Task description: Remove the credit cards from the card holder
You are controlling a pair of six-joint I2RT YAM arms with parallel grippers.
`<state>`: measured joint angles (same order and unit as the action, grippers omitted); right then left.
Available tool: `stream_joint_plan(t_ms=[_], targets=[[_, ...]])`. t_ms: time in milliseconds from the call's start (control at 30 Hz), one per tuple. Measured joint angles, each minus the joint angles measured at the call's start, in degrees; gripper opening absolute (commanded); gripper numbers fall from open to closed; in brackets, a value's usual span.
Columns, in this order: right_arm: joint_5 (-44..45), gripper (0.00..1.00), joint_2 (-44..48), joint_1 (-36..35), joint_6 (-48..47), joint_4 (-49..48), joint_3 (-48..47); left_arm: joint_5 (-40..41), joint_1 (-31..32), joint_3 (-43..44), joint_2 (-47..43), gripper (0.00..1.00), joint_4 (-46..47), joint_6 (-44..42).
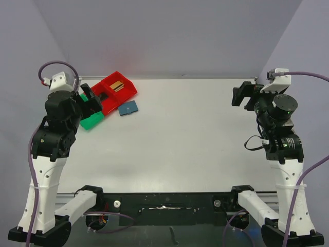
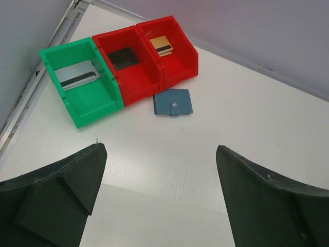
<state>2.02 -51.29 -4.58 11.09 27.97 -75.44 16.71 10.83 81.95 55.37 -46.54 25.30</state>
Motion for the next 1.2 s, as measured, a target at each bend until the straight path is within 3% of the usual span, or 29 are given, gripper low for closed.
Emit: stream_joint_plan(t_ms=[233,400,600,733,933,1200], targets=[[-1.2,0.98,-0.2,0.0,3.9,-2.8,7.7,-0.5,-1.5,-4.7,-0.1,0.93,0.0,0.2],[-5.7,0.98,-2.3,0.0,9.2,-10.1,15.6,-1.9,-2.8,-9.7,0.0,0.95,0.3,0.0],[-12.7,0.98,-14.8,-1.4,16.3,-17.6,18.9,-3.2,-4.1,-18.1,0.0,0.96,1.5,-0.2],[-14.8,0.98,-29.6,-5.2,18.9,-16.9,11.8,-3.2,-5.0,-23.3,-0.2,0.97,3.1,-0.3],[-15.1,0.98,-53.5,-13.0,21.6,-14.4,-8.3,-1.9,-6.2,-31.8,-2.8,0.97,6.7,-0.4],[-14.8,0.95,-75.5,-22.6,24.6,-12.3,-29.1,2.0,-6.9,-36.0,-8.8,0.97,10.2,-0.4]])
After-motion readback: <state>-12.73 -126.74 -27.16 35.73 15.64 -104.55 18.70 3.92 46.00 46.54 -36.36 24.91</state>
